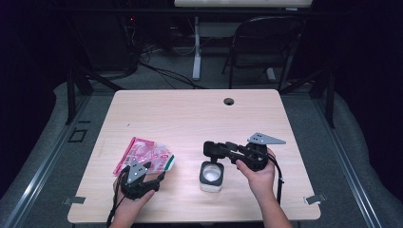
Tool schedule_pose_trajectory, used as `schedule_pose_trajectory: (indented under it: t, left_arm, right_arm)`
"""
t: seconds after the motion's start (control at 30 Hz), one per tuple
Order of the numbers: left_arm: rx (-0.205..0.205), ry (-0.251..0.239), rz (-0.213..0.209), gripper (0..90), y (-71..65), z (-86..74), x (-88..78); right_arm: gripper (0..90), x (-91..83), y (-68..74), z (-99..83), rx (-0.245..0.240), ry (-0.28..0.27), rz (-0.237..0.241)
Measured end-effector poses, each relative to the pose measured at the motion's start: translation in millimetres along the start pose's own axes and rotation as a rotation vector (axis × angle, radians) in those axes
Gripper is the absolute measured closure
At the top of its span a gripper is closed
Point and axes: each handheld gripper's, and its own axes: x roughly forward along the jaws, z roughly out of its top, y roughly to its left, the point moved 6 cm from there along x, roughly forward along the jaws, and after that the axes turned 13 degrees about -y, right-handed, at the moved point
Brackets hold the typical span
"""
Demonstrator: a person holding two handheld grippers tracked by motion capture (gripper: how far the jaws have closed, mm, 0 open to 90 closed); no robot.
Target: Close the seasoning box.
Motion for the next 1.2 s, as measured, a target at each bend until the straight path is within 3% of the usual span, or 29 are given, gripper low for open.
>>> schedule_pose_trajectory:
  t: [0.53,1.2]
  left_arm:
    - [0.005,0.004,-0.010,34.7,-2.9,0.2,0.7]
    - [0.012,-0.007,-0.024,34.7,-7.6,2.7,1.0]
  right_arm:
    - [75.6,-2.3,-0.6,0.9,-0.078,0.015,-0.022]
    - [72.4,-4.2,3.5,2.0,-0.100,0.018,-0.003]
